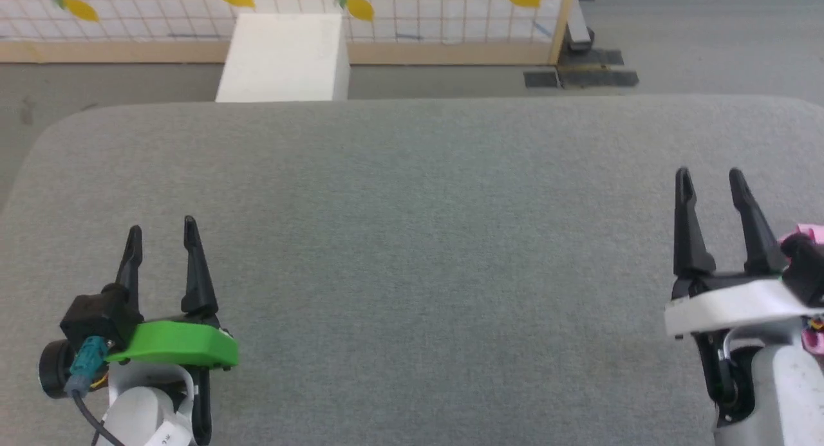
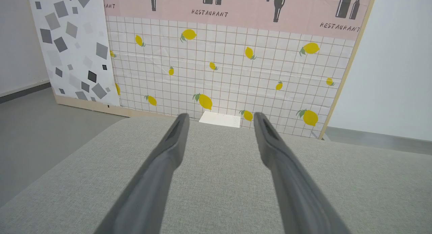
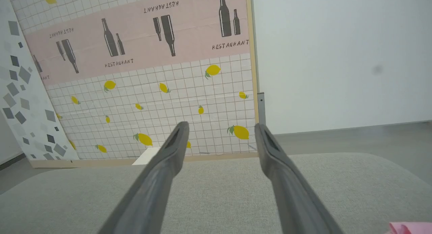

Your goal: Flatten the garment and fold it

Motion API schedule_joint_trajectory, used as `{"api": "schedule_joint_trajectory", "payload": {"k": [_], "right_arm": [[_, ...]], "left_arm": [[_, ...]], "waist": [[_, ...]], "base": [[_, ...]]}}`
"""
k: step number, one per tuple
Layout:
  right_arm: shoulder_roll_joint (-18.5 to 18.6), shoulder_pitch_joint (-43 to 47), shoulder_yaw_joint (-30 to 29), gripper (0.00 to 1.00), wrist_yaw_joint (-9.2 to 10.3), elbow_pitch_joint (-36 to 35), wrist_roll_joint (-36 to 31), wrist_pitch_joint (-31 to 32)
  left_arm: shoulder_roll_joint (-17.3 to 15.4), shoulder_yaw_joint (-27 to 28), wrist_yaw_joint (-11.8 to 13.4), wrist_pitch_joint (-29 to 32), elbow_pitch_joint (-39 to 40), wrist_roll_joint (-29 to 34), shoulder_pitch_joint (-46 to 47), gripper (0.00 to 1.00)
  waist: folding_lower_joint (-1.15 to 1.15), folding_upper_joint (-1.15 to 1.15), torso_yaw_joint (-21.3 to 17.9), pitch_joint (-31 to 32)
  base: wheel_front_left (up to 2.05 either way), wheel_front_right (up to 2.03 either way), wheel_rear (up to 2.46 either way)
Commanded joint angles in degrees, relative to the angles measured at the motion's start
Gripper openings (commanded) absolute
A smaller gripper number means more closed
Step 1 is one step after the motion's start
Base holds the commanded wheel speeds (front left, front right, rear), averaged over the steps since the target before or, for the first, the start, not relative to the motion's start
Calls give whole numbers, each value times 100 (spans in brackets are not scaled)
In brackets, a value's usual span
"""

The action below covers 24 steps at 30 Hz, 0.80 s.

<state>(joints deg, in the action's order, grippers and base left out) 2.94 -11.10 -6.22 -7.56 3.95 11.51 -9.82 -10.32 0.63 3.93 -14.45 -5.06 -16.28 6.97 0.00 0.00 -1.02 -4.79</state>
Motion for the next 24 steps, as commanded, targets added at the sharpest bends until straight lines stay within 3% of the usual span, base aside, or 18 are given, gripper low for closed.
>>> {"api": "schedule_joint_trajectory", "payload": {"k": [1,11,24], "right_arm": [[-4,109,23,100,8,82,32,-61],[-5,687,87,100,8,543,-18,-307],[-6,939,-9,100,8,759,151,-474]], "left_arm": [[70,-47,30,-35,-44,19,-13,100],[240,-438,-59,-50,-440,275,-122,100],[469,-479,-246,-54,-655,362,-257,100]], "waist": [[0,0,193,195],[0,0,266,263],[0,0,220,342]], "base": [[0,0,0],[0,0,0],[0,0,0]]}}
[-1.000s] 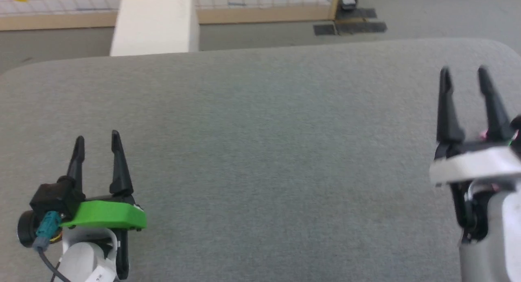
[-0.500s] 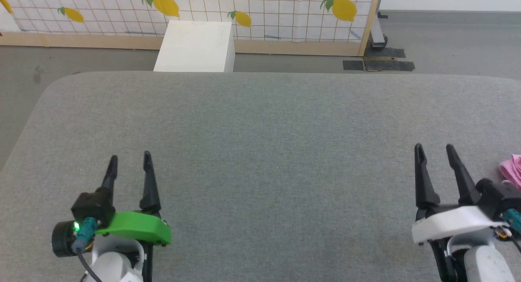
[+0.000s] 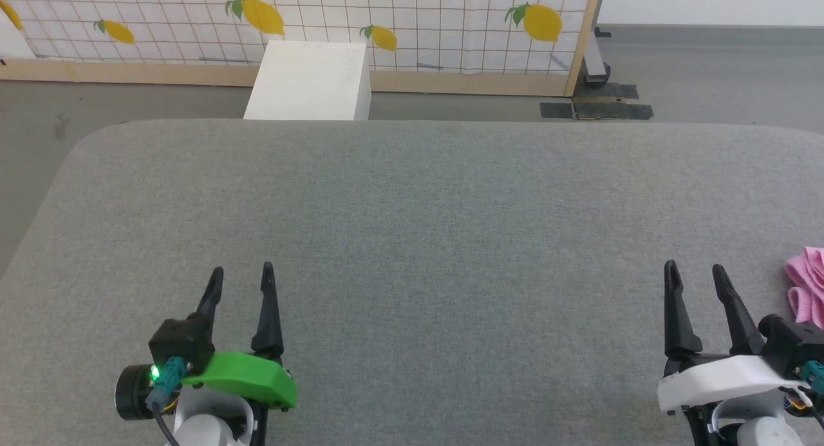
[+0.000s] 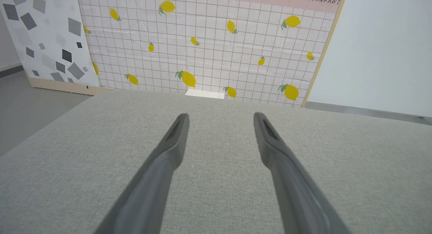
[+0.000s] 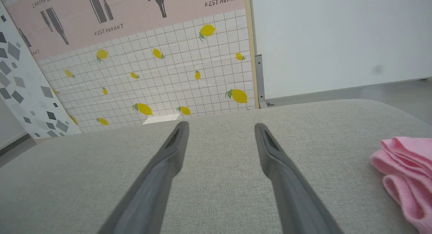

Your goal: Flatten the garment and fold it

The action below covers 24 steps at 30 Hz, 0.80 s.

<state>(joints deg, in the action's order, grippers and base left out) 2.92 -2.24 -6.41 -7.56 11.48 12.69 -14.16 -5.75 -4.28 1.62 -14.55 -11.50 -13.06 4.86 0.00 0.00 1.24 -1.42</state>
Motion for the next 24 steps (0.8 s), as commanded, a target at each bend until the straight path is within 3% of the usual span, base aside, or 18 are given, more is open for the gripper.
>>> {"api": "schedule_joint_trajectory", "payload": {"k": [1,7,8,24], "right_arm": [[-4,56,32,100,8,16,31,-44],[-4,48,106,100,8,66,25,-55],[-4,46,119,0,8,74,24,-56],[0,22,155,0,0,-62,-130,146]], "left_arm": [[15,13,-30,-44,-36,53,-57,100],[39,50,-82,-44,-80,119,-57,100],[43,57,-87,-44,-81,128,-55,0],[49,62,-66,165,46,215,-62,0]], "waist": [[0,0,-15,14],[0,0,-33,33],[0,0,-35,36],[0,0,-44,46]], "base": [[0,0,0],[0,0,0],[0,0,0],[0,0,0]]}}
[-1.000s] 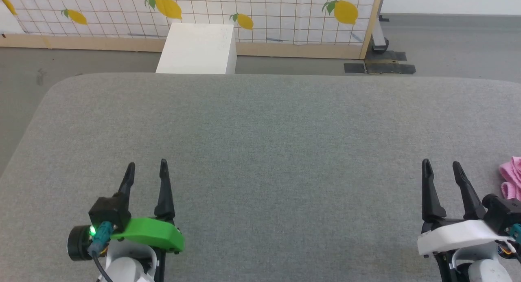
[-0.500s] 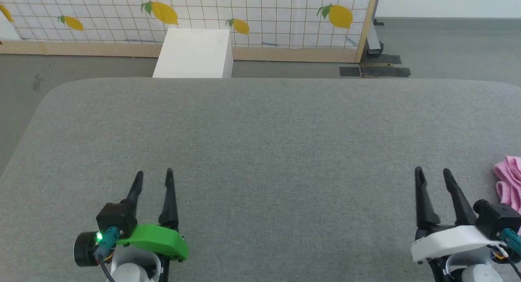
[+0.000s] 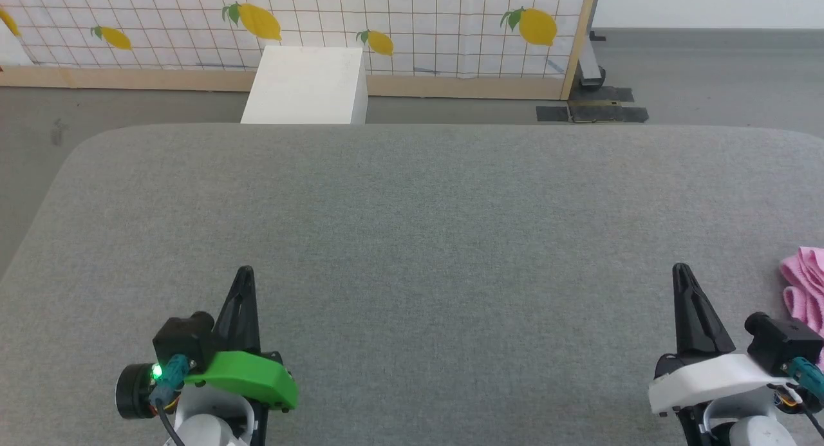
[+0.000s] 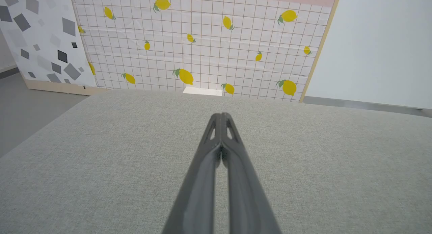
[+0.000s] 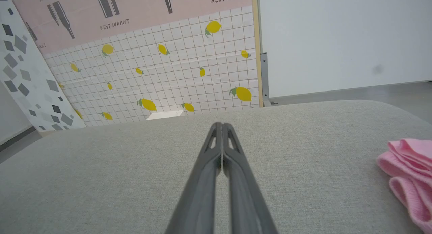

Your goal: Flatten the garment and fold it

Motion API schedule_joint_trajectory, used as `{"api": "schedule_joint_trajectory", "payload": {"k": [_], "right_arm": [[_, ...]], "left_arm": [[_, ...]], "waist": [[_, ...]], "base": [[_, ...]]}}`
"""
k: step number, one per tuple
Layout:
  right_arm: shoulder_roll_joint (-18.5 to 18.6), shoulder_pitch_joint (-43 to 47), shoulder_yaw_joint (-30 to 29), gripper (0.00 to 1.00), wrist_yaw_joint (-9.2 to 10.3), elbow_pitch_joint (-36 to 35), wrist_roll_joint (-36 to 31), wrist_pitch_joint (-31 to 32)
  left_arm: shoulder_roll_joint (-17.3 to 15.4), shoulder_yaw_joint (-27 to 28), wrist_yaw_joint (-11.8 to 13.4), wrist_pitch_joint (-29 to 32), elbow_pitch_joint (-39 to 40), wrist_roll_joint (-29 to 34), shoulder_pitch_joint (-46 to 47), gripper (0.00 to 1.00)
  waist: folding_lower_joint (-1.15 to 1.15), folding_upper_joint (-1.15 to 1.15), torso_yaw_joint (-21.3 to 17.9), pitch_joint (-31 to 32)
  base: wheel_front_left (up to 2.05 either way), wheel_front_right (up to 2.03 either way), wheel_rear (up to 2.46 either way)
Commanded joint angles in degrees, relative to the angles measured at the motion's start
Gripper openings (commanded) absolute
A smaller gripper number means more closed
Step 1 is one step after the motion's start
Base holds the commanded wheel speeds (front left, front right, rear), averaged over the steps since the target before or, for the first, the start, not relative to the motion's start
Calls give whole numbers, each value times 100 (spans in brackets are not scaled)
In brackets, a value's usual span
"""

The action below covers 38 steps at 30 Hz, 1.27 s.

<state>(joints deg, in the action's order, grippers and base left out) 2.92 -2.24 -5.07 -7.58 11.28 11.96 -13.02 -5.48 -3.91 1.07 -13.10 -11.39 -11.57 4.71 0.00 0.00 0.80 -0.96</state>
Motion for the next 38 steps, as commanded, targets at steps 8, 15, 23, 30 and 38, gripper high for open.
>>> {"api": "schedule_joint_trajectory", "payload": {"k": [8,15,23,30,38], "right_arm": [[-1,37,55,0,1,-119,-136,122],[-1,50,85,0,2,-186,-207,201],[-1,64,119,0,2,-263,-287,290],[-1,76,150,0,3,-330,-358,369],[-2,94,192,0,4,-425,-458,480]], "left_arm": [[38,51,-18,110,112,143,-77,0],[53,73,-24,191,181,211,-103,0],[70,99,-30,281,259,288,-133,0],[85,122,-36,361,327,355,-159,0],[105,154,-45,474,424,451,-196,0]], "waist": [[0,0,-6,7],[0,0,-11,13],[0,0,-16,20],[0,0,-21,26],[0,0,-28,34]], "base": [[0,0,0],[0,0,0],[0,0,0],[0,0,0],[0,0,0]]}}
